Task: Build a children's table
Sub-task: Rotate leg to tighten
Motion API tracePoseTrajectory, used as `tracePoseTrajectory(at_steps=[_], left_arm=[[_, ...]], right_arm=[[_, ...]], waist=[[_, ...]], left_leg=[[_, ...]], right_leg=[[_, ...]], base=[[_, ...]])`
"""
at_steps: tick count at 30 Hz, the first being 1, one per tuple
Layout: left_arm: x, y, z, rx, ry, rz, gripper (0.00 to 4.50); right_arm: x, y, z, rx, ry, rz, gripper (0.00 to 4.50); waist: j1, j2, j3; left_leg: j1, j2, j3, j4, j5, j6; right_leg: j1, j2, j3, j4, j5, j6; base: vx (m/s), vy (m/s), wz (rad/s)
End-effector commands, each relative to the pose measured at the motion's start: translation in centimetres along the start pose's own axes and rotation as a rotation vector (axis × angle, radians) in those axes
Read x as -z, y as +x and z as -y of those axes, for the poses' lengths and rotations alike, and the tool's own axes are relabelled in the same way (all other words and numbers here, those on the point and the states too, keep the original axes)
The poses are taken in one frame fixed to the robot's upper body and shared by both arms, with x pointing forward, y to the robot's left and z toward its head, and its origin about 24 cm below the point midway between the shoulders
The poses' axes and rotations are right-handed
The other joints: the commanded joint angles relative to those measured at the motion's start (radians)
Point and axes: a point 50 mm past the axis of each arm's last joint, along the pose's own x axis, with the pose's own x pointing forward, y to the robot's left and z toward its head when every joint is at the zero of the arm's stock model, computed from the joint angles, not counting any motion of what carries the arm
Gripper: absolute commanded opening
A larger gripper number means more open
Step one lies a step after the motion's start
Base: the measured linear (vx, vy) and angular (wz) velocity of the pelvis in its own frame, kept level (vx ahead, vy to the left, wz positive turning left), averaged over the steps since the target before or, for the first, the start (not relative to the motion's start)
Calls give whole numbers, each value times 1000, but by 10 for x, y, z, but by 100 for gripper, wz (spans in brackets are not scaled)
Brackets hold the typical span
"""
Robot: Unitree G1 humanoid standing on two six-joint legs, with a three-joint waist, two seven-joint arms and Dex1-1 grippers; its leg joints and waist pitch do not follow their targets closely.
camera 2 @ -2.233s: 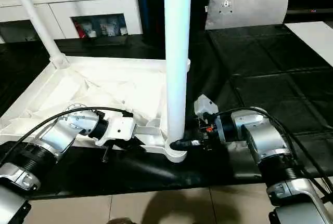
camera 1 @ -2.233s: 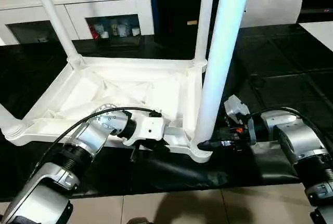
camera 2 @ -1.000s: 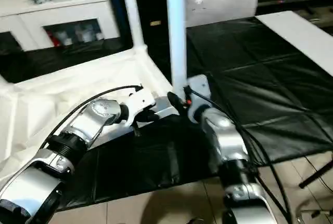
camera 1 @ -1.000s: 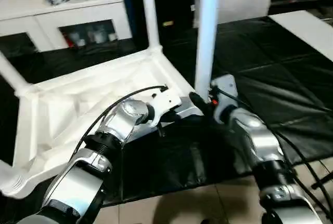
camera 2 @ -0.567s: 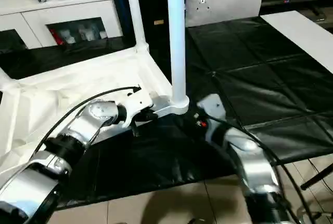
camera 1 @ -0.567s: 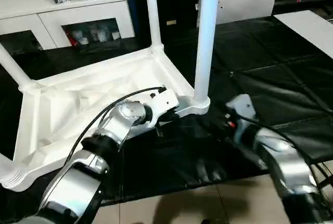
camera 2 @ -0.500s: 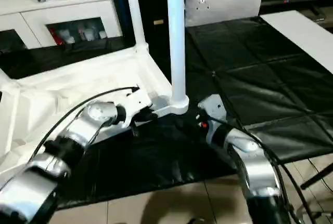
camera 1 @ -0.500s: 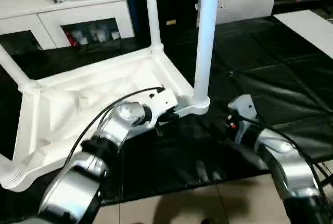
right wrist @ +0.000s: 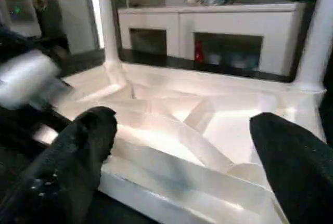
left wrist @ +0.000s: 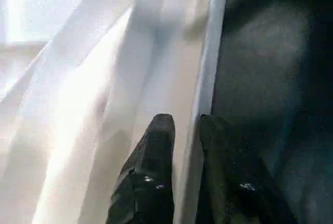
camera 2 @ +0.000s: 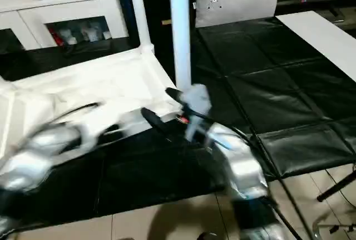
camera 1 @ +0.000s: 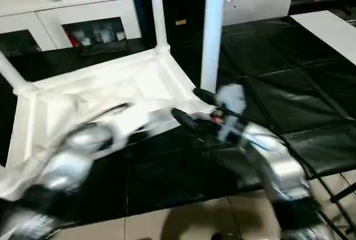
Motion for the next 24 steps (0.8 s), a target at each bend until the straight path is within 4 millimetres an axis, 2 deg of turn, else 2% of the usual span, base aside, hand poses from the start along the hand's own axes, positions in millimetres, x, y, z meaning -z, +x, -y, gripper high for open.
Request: tracePoseTrajectory(at_steps=[1, 2, 3, 4, 5, 6, 8, 10, 11, 12, 14, 17, 19, 24], left_arm=[[-14, -12, 2, 4, -13, 55, 101], [-15, -14, 3, 5, -14, 59, 101], [-15, -15, 3, 6, -15, 62, 101], [-15, -19, 7, 7, -24, 59, 101], [-15, -20, 8, 6, -26, 56, 101], [-13, -21, 9, -8, -37, 57, 101], [-11, -23, 9, -29, -50, 53, 101], [-7, -27, 10, -38, -74, 36, 119], [-5, -28, 10, -52, -77, 24, 129], [-3, -29, 10, -53, -73, 10, 129], [4, -31, 9, -63, -46, -39, 161], [10, -31, 8, -79, -15, -88, 161], [13, -31, 7, -87, -2, -103, 161], [19, -30, 9, -99, -7, -115, 161]], right_arm=[[2, 21, 0, 28, -8, -37, 450], [2, 24, 1, 29, -9, -43, 450], [2, 27, 1, 30, -10, -48, 450], [5, 36, 0, 21, -2, -72, 450], [5, 38, 0, 19, 2, -78, 450], [5, 41, -2, 11, 4, -79, 450], [5, 46, -3, 3, 7, -76, 450], [6, 52, 1, 32, 9, -73, 450], [7, 55, 3, 48, 25, -73, 450], [8, 56, 5, 66, 33, -77, 450], [10, 60, 11, 128, 59, -88, 450], [13, 63, 19, 212, 85, -97, 450], [14, 63, 24, 274, 103, -100, 450], [16, 58, 43, 484, 103, -109, 450]], waist=[[5, -9, -59], [9, -8, -58], [13, -6, -59], [16, -8, -58], [14, -9, -59], [15, -5, -62], [12, -10, -64], [12, -10, -64], [11, -4, -61], [9, -7, -61], [6, -8, -54], [1, -5, -52], [-2, -4, -53], [-5, -4, -63]], left_leg=[[8, 79, -30, -90, -150, 43], [7, 79, -29, -90, -144, 46], [11, 81, -27, -88, -145, 41], [12, 82, -27, -90, -139, 39], [7, 82, -29, -93, -135, 35], [11, 81, -28, -91, -129, 32], [5, 78, -27, -88, -106, 36], [3, 75, -26, -86, -102, 39], [1, 73, -25, -87, -126, 33], [1, 72, -23, -87, -144, 32], [5, 68, -24, -87, -190, 27], [10, 68, -26, -88, -228, 21], [13, 70, -28, -88, -239, 18], [10, 73, -28, -87, -191, 12]], right_leg=[[61, -101, 94, -63, -350, -85], [61, -99, 95, -67, -345, -83], [57, -100, 97, -61, -330, -88], [57, -96, 99, -57, -297, -92], [64, -96, 100, -50, -263, -103], [62, -96, 100, -47, -243, -106], [68, -97, 102, -38, -190, -121], [70, -99, 102, -40, -194, -125], [71, -98, 100, -45, -235, -122], [71, -100, 100, -49, -261, -117], [68, -98, 100, -60, -347, -99], [66, -95, 96, -66, -409, -76], [64, -93, 95, -67, -408, -77], [65, -95, 100, -47, -289, -120]], base=[[0, 0, 0], [0, 0, 0], [0, 0, 0], [0, 0, 0], [0, 0, 0], [0, 0, 0], [0, 0, 0], [0, 0, 0], [0, 0, 0], [0, 0, 0], [0, 0, 0], [0, 0, 0], [0, 0, 0], [0, 0, 0]])
